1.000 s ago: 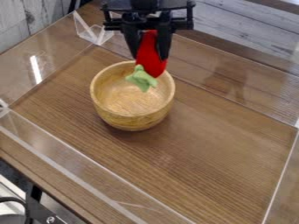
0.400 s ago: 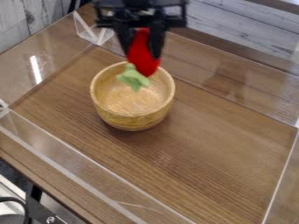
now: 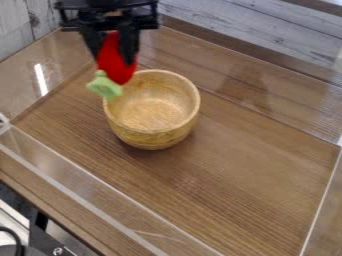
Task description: Move the red object to the left side of the table
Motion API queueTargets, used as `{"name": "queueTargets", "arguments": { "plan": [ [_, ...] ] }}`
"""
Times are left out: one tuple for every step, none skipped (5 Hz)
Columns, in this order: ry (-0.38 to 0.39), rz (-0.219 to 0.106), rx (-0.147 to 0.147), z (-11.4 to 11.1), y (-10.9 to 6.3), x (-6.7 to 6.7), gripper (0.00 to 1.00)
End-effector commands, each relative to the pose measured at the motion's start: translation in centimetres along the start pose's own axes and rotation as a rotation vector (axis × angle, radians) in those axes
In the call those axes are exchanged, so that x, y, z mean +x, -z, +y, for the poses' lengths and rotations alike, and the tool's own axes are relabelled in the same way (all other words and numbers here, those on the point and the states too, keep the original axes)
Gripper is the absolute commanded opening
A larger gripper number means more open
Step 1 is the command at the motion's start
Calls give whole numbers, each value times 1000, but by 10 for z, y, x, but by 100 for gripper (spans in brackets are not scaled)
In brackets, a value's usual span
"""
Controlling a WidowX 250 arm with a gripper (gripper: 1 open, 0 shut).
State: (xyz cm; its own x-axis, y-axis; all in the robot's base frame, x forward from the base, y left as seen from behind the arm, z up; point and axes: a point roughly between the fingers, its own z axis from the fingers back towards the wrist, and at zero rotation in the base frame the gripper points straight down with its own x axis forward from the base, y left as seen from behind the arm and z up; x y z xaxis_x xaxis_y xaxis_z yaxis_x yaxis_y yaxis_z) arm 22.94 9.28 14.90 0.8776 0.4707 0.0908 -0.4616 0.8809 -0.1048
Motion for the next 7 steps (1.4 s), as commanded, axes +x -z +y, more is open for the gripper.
{"name": "queueTargets", "arguments": {
  "plan": [
    [-1, -38, 21, 14, 0, 1, 0],
    [-6, -37, 44, 21, 11, 3, 0],
    [-14, -34, 65, 28, 20, 4, 0],
    [-28, -30, 86, 36, 29, 6, 0],
    [-43, -23, 105, 45, 40, 9, 0],
    [-55, -14, 125, 51, 49, 11, 0],
    [-66, -4, 141, 58, 56, 15, 0]
  ]
}}
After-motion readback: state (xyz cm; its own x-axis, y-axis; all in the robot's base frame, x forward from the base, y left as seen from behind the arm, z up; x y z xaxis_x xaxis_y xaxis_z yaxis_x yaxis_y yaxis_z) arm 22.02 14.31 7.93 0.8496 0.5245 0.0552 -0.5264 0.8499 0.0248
